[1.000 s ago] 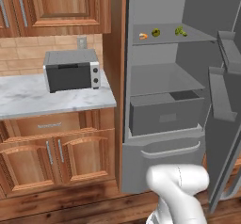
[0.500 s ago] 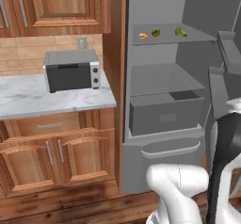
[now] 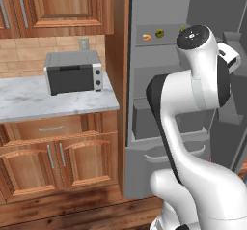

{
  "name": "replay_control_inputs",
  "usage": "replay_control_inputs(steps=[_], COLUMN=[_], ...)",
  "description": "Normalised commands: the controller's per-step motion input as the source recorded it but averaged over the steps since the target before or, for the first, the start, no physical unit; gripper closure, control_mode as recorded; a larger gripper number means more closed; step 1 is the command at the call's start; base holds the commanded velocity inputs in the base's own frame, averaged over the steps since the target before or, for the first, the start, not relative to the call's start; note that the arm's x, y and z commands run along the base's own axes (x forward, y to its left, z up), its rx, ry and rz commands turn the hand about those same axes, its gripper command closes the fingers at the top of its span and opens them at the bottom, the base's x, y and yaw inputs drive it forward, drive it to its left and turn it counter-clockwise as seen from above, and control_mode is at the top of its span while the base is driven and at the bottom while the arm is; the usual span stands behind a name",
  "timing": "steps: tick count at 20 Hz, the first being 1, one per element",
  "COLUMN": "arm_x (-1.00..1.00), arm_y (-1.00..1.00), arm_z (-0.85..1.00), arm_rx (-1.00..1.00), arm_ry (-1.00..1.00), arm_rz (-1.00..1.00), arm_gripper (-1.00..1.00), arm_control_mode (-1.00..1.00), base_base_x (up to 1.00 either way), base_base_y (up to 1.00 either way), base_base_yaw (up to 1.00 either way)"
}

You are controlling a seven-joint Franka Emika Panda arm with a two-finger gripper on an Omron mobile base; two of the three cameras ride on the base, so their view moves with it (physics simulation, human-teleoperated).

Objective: Open the fridge, remove the pear, broccoli, and shrimp, and place them on any counter.

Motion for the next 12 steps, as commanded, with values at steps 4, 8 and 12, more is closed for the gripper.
replay_control_inputs(steps=[4,8,12], arm_x=[0.97,0.36,0.69], arm_y=[-0.04,-0.88,-0.69], arm_z=[-0.26,-0.33,-0.46], arm_rx=[0.01,0.05,0.03], arm_ry=[0.14,0.0,0.0], arm_rz=[-0.03,-0.13,-0.14], arm_gripper=[-1.0,-1.0,-1.0], arm_control_mode=[-1.0,-1.0,-1.0], base_base_x=[0.0,0.0,0.0], base_base_y=[0.0,0.0,0.0], base_base_yaw=[0.0,0.0,0.0])
